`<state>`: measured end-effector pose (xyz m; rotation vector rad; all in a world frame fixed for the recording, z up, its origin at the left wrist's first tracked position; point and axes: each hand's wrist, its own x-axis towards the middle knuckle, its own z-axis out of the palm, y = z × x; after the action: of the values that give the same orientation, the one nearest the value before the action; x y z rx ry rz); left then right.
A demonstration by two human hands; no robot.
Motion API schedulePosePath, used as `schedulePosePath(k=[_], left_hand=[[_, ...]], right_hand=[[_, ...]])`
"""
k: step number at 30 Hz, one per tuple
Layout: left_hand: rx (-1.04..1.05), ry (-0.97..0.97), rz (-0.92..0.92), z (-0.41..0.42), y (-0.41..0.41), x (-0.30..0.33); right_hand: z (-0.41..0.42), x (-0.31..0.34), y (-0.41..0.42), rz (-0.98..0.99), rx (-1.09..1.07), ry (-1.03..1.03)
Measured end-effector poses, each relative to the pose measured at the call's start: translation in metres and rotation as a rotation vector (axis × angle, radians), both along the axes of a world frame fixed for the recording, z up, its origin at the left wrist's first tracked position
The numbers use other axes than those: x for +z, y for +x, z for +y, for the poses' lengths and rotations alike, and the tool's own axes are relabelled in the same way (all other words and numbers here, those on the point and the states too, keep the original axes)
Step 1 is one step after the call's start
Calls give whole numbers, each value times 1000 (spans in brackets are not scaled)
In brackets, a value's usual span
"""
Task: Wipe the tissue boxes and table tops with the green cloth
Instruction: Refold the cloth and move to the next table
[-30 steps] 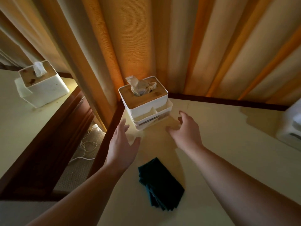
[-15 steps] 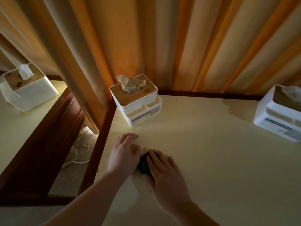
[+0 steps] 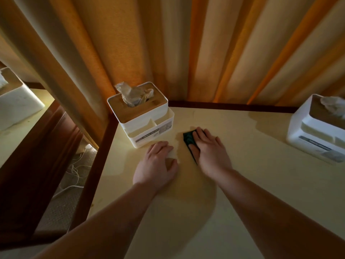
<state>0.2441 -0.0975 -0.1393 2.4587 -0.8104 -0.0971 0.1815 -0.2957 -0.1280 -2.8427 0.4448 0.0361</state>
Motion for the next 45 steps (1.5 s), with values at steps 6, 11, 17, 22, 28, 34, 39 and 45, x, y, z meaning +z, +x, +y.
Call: schedulePosePath(k=[6, 11, 17, 22, 28, 34, 39, 45], left_hand=[[21, -2, -47, -1, -1, -3], [20, 9, -48, 0, -1, -6], [23, 23, -61, -1, -2, -2], [-23, 39, -19, 1, 0, 5], [5, -96, 3, 38, -17, 20], [204, -194, -50, 152, -24, 30], [375, -145, 190, 247, -23, 24], [327, -195, 437, 284, -59, 7]], right_hand=[[-45, 4, 79, 82, 5, -12], [-64, 0, 117, 108, -15, -8], [-51, 1, 90, 71, 21, 7], [-2, 6, 16, 16, 28, 3], [74, 2, -37, 94, 3, 1], [152, 2, -42, 131, 4, -5], [201, 4, -25, 123, 81, 43], [266, -1, -10, 81, 252, 65]])
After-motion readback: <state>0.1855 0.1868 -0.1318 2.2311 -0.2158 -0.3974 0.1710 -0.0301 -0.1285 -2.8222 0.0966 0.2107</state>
